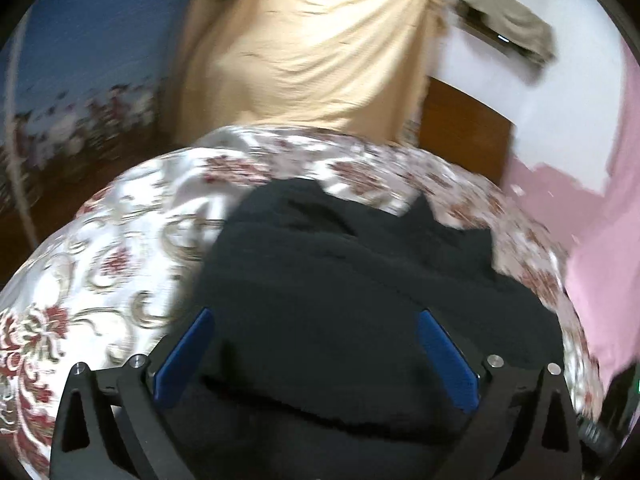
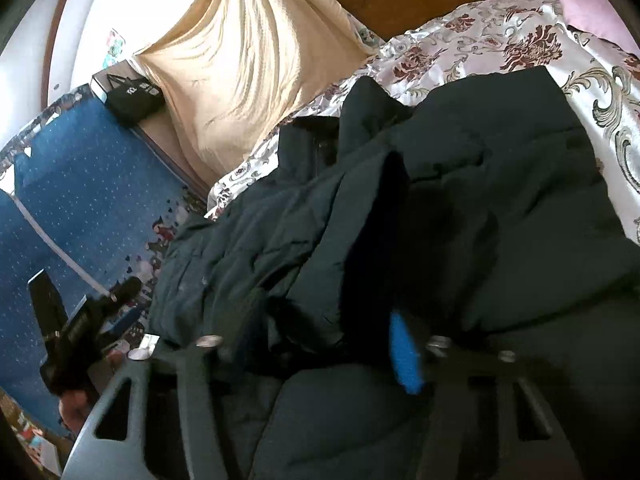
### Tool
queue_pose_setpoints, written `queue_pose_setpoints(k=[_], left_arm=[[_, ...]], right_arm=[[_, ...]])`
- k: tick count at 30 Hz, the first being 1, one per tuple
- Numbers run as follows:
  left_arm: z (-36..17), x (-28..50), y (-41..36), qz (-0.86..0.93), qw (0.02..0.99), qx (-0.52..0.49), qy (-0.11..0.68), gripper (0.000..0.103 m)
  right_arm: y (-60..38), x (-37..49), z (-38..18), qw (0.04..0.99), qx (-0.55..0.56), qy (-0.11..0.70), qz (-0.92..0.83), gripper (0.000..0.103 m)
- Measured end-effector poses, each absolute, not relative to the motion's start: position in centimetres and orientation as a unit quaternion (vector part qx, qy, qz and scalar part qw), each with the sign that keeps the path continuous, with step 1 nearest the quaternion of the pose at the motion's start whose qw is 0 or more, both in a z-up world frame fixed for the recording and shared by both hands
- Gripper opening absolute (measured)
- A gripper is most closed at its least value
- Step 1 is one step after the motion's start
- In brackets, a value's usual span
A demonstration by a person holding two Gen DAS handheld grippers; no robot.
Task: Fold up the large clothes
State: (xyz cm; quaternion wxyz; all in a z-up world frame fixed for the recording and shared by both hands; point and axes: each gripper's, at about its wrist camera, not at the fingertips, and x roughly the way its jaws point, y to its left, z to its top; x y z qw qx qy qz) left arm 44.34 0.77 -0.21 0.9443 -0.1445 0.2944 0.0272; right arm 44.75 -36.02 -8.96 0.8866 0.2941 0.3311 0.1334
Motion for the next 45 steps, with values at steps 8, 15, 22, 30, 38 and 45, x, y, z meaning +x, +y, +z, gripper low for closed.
queue_pose_setpoints(k=[8,15,22,30,38,45], left_arm=[[-0.6,44.8,5.1,0.095,0.93,-0.19,0.299,0.103],[-3.1,46.8,3.7,0.114,0.934,-0.115,0.317,0.103],[-6.8,49.7,4.3,0.095,0.902,-0.131,0.401,0.103],[-3.8,46.8,2.3,0.054,0.947,-0.114,0.295,0.103],[-6.3,49.2,-2.1,0.016,0.927,-0.015,0.375,0.103],[-7.8,49.6,-2.2,0.014,0.918,-0.022,0.397,0.103]], right_arm=[[-36.2,42.1,-5.2,0.934,0.24,0.245,0.097,0.006],[-39.3,40.7,-2.4,0.959,0.17,0.22,-0.046,0.006],[-41.7,42.4,-5.0,0.935,0.205,0.282,-0.071,0.009],[-38.7,41.3,-3.0,0.96,0.101,0.238,-0.104,0.053],[-36.0,43.3,-3.9,0.957,0.042,0.286,-0.019,0.053],[-38.8,45.8,-8.0,0.923,0.127,0.363,-0.003,0.052]])
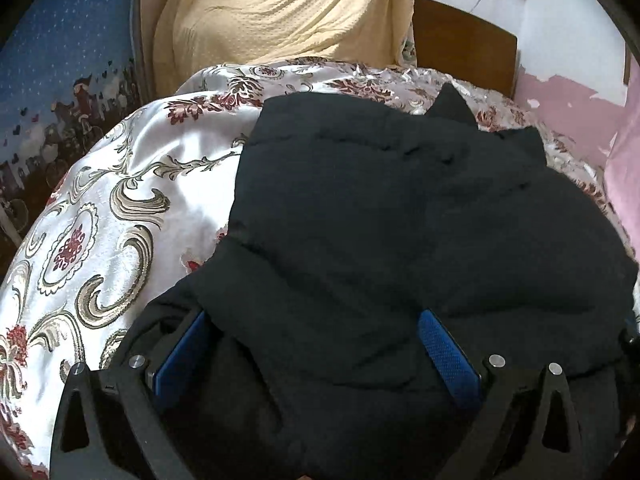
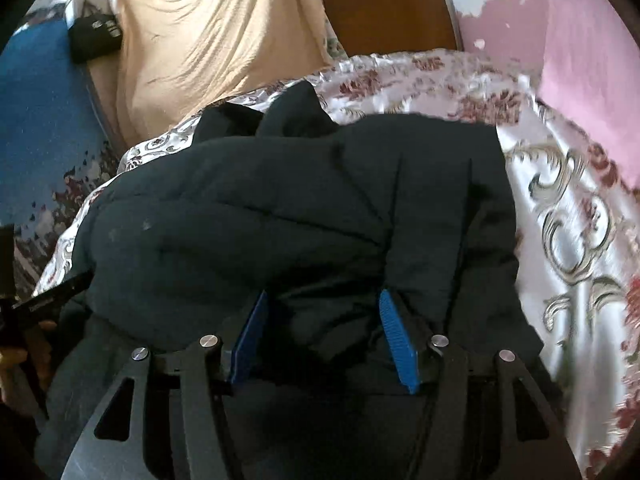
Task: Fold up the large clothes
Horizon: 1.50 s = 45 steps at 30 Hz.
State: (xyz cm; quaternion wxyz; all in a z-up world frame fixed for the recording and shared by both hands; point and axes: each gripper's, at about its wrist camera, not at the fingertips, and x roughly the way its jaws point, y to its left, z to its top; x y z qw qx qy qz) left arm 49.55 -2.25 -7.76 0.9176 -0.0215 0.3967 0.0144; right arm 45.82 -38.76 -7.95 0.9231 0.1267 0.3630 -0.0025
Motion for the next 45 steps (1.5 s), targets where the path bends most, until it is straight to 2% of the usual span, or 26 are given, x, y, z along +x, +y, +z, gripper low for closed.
queue_pose_setpoints(k=[10,11,13,15,17,20,22,24,27,33,41,45], left_arm=[[-8.9,50.5,-1.0,-0.009,0.909,-0.064,0.411,0.103],[-8.9,50.6,-0.9,-0.012,0.907,-0.069,0.415,0.103],[-8.7,50.6,-0.6,-0.017,0.903,-0.075,0.422,0.103],[-8.2,50.5,-0.5,-0.022,0.894,-0.078,0.44,0.103],[-6.9,50.9,-0.4,-0.032,0.884,-0.074,0.46,0.103],[-3.8,52.2,-0.2,-0.057,0.891,-0.081,0.444,0.103],[-1.9,54.1,-0.8,-0.064,0.896,-0.084,0.432,0.103],[-0.3,56.9,-2.0,-0.065,0.897,-0.085,0.428,0.103],[1.1,61.8,-4.6,-0.08,0.902,-0.071,0.418,0.103],[1.6,70.0,-9.3,-0.08,0.912,-0.063,0.397,0.103],[-0.6,75.0,-12.6,-0.063,0.923,-0.065,0.374,0.103],[-1.9,75.8,-13.5,-0.06,0.924,-0.059,0.372,0.101]], right_arm=[[-38.2,46.4,-9.0,0.919,0.124,0.375,-0.003,0.055],[-38.1,46.4,-8.9,0.918,0.124,0.376,-0.001,0.057],[-37.8,46.6,-8.8,0.916,0.126,0.38,0.015,0.072],[-37.6,46.6,-8.5,0.913,0.127,0.386,0.033,0.082],[-37.5,46.8,-7.5,0.905,0.127,0.404,0.036,0.083],[-38.0,47.4,-4.4,0.901,0.156,0.402,0.052,0.083],[-38.3,48.9,-1.6,0.912,0.159,0.375,0.042,0.091],[-38.4,52.2,0.7,0.921,0.16,0.354,0.022,0.094],[-38.3,58.2,1.6,0.92,0.176,0.351,-0.004,0.094],[-39.2,68.3,-1.9,0.894,0.275,0.349,-0.063,0.094],[-39.1,70.1,-8.7,0.904,0.313,0.28,-0.077,0.09],[-39.5,70.2,-8.4,0.916,0.31,0.248,-0.059,0.09]])
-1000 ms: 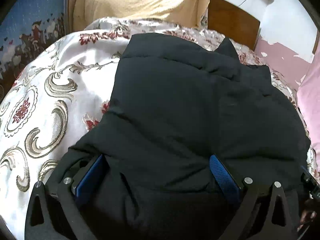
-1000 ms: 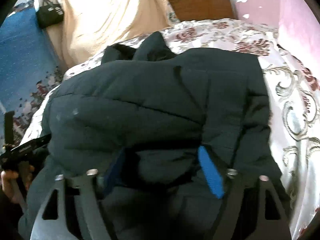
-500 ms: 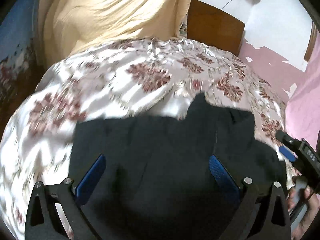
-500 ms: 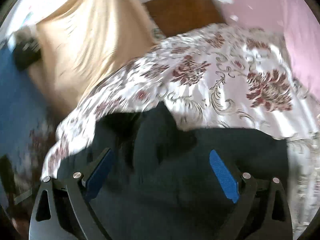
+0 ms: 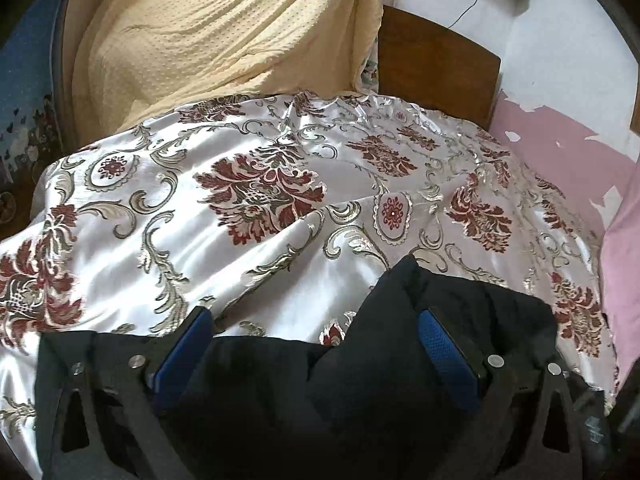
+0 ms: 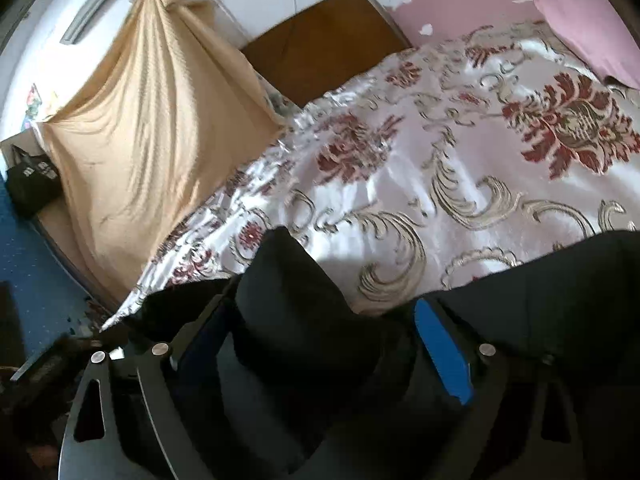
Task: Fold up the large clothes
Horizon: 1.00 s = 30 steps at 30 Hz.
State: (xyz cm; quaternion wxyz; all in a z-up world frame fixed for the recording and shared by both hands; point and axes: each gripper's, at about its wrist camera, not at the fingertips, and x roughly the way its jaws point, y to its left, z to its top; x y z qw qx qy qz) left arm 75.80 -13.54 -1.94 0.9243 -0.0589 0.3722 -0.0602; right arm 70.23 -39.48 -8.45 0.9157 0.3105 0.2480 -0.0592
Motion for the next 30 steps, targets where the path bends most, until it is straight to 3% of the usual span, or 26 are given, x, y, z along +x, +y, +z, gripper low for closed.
queue_pose_setpoints(k=[3,4,5,6,7,8,9,11,17,30], left_arm=[[-2.6,75.3,-13.8,-0.067,0.93,-0.057,0.357,0.085],[-2.8,75.3,-13.7,-0.069,0.93,-0.061,0.356,0.072],[-3.2,75.2,-13.4,-0.075,0.929,-0.071,0.356,0.06],[-3.4,75.2,-13.3,-0.08,0.928,-0.079,0.355,0.053],[-3.5,75.1,-13.1,-0.087,0.927,-0.086,0.354,0.039],[-3.5,74.9,-12.9,-0.103,0.927,-0.097,0.348,0.024],[-3.5,74.8,-12.9,-0.111,0.927,-0.102,0.343,0.018],[-3.2,73.9,-12.9,-0.115,0.935,-0.102,0.321,0.012],[-0.1,69.5,-11.5,-0.136,0.95,-0.119,0.254,0.009],[6.6,58.7,-7.5,-0.17,0.936,-0.111,0.288,0.007]], right_arm=[[-39.6,69.6,-7.8,0.922,0.308,0.228,-0.052,0.09],[-39.6,69.7,-7.7,0.923,0.307,0.227,-0.05,0.086],[-39.6,69.8,-7.8,0.922,0.308,0.23,-0.05,0.077],[-39.6,69.9,-8.0,0.921,0.309,0.234,-0.047,0.052],[-39.7,70.0,-8.1,0.919,0.312,0.236,-0.037,0.043],[-39.7,70.2,-8.3,0.918,0.314,0.24,-0.031,0.04],[-39.7,70.2,-8.3,0.918,0.314,0.24,-0.033,0.032],[-39.6,70.0,-8.3,0.92,0.312,0.234,-0.03,0.026],[-39.4,67.1,-6.5,0.933,0.314,0.176,-0.02,0.018],[-36.1,53.4,2.4,0.965,0.191,0.178,-0.01,0.012]])
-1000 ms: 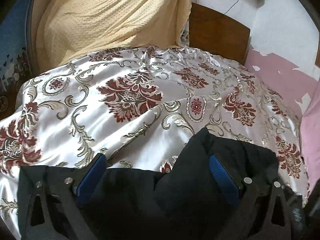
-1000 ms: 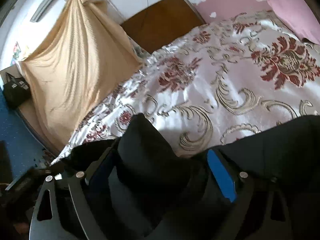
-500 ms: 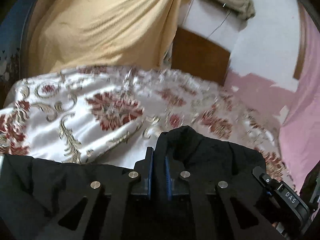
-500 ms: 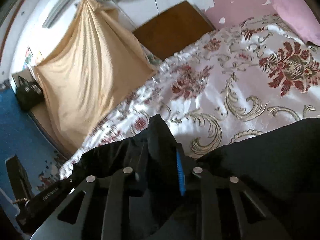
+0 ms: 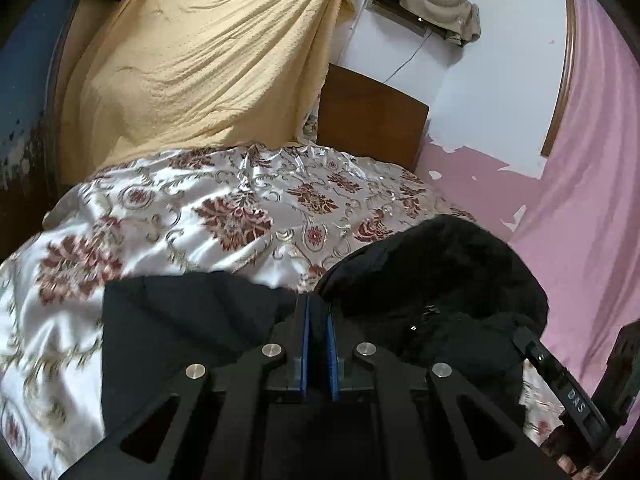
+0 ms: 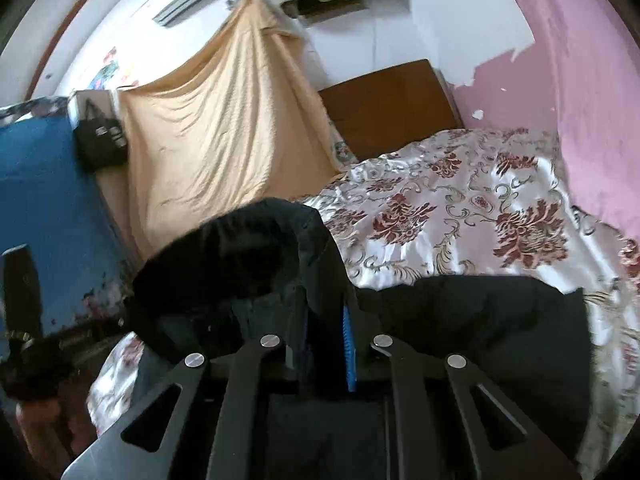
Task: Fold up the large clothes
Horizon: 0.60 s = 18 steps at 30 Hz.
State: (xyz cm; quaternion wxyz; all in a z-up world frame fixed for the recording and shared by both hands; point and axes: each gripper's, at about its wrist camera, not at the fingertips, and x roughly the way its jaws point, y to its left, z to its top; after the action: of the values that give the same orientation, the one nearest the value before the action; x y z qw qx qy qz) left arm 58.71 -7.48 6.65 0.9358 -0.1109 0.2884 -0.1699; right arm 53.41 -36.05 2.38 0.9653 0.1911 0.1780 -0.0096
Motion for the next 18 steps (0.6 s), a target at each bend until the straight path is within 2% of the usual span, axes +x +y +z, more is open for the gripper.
queue_pose_setpoints(k=[7,10,18], left_arm=[[5.6,53.5,-4.0,-0.188,0.925,-0.15,0.294,0.007],[4.1,52.7,-3.2,-0.188,0.919,-0.166,0.305,0.007],[-0.9,53.5,-3.3,-0.166,0.911,-0.168,0.339,0.006]], right_arm=[[-34.5,46.1,4.2,0.975,0.107,0.195,0.021,0.011],[-34.7,44.6,3.8,0.971,0.105,0.216,0.024,0.011],[-35.5,45.7,0.1,0.958,0.096,0.27,0.007,0.01]])
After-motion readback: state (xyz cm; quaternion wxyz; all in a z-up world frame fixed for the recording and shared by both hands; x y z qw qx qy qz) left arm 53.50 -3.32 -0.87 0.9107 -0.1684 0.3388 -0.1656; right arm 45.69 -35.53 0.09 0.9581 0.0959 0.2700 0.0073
